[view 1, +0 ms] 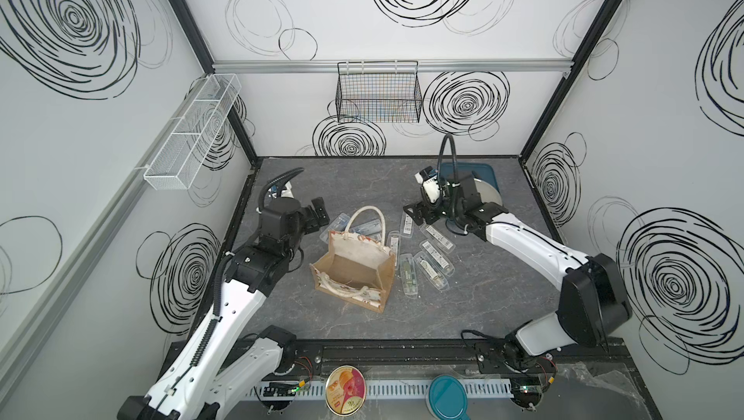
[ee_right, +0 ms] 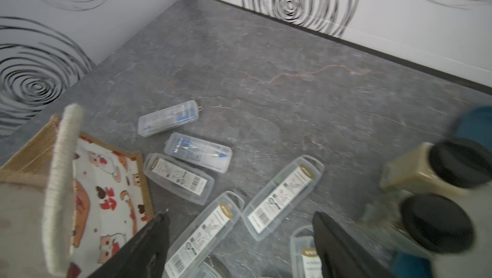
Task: Put the compass set into the canvas bag
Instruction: Move the canvas bag to the center of the board.
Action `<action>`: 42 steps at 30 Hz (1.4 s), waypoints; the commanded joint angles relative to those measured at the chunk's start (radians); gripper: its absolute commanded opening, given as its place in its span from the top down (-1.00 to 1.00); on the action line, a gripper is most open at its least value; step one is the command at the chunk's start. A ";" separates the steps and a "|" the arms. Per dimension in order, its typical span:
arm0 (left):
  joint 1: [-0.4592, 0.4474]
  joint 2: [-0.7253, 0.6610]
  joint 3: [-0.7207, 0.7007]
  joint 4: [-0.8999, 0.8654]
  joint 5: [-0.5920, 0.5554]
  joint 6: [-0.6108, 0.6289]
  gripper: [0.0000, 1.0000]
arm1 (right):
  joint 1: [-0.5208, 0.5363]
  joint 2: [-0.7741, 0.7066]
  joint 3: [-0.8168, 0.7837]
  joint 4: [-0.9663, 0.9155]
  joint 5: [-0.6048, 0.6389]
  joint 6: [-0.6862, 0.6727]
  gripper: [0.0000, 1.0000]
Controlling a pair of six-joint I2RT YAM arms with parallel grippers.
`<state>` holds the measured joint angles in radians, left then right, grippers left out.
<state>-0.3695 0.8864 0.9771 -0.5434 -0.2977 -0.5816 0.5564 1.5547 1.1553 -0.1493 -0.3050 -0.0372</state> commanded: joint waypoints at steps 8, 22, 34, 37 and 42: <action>-0.091 -0.028 0.024 -0.453 -0.030 -0.396 -0.98 | 0.133 0.120 0.128 -0.148 -0.098 -0.031 -0.68; -0.254 -0.124 -0.184 -0.363 0.063 -0.631 -0.83 | 0.064 0.095 0.088 -0.206 -0.033 0.033 -0.66; -0.244 -0.065 -0.284 -0.181 0.116 -0.593 -0.31 | -0.090 -0.009 -0.005 -0.212 -0.051 0.106 -0.61; -0.174 -0.056 -0.292 -0.136 0.154 -0.540 -0.05 | -0.116 -0.028 -0.033 -0.212 -0.046 0.118 -0.60; -0.019 -0.033 -0.305 -0.052 0.260 -0.415 0.34 | -0.127 -0.031 -0.047 -0.234 -0.015 0.126 -0.58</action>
<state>-0.4477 0.8375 0.6830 -0.6849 -0.1043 -1.0866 0.4297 1.5433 1.1168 -0.3485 -0.3336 0.0753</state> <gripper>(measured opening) 0.342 0.791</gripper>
